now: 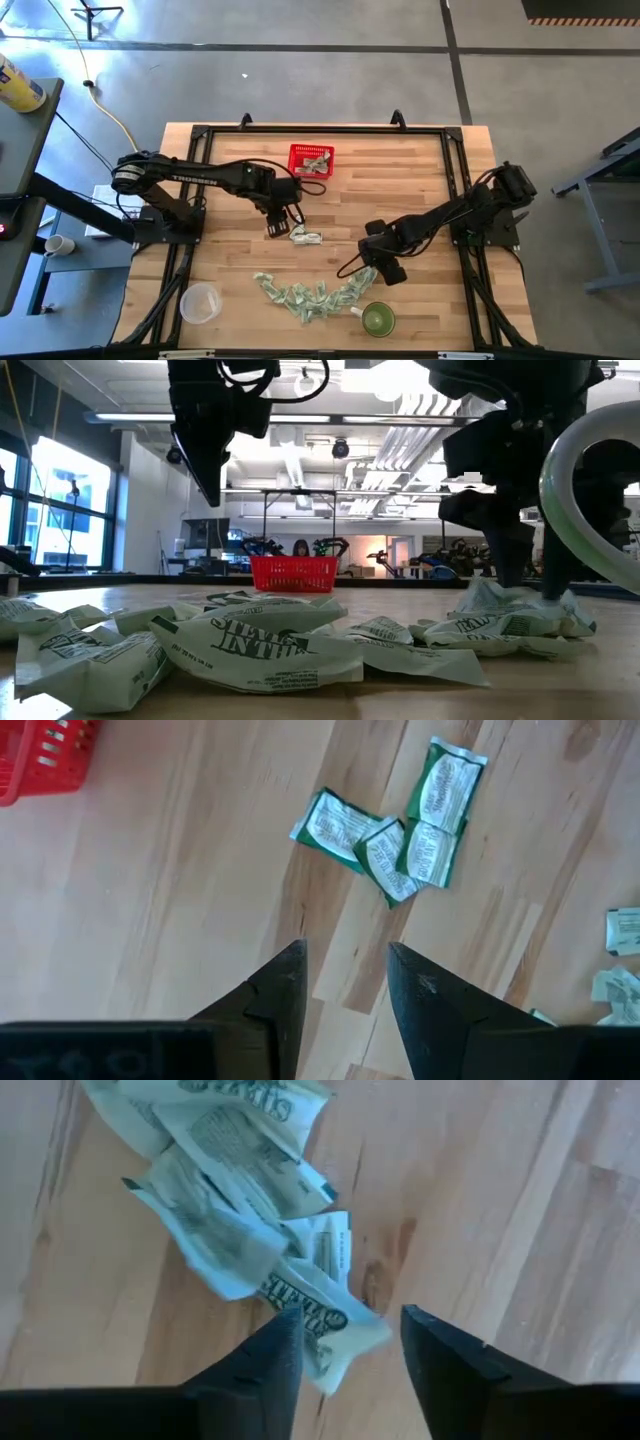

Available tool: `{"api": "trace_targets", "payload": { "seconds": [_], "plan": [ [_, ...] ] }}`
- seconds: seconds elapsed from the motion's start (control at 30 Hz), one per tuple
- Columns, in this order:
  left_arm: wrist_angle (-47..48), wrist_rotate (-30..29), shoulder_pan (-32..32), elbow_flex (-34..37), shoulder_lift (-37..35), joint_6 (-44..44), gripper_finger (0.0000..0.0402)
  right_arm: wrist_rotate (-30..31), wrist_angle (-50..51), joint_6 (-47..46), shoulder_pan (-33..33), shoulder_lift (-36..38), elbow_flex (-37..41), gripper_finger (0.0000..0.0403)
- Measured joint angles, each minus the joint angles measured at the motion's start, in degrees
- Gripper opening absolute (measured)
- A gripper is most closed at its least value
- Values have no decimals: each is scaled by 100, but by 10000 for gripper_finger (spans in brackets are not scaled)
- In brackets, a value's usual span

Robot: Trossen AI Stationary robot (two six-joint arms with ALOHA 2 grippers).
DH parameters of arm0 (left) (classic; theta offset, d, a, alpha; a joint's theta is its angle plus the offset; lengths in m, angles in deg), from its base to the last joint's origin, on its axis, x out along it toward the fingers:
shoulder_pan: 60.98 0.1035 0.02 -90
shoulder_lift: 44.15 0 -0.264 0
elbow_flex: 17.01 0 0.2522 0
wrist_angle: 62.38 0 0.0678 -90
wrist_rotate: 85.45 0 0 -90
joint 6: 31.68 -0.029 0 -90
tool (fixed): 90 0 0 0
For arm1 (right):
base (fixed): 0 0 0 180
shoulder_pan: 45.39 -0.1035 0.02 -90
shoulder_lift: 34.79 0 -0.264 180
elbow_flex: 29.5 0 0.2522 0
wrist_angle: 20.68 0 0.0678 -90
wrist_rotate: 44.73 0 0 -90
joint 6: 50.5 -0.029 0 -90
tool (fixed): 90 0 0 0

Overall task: Pick and place items into bin
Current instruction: Put the light green stevia packet into the red bin

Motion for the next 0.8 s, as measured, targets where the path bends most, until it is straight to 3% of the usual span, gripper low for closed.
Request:
{"api": "trace_targets", "payload": {
  "seconds": [0.3,0.5,0.67,0.8],
  "plan": [
    [-40,-2,2,2,0,2,172,-506,110,96,0,1,0,80],
    [-165,-20,2,4,0,2,172,-433,202,103,7,2,0,63],
    [-165,-149,6,4,1,2,172,-261,386,35,16,2,0,10],
    [-168,-170,13,4,2,1,172,-183,459,-247,93,2,0,8]
  ]
}}
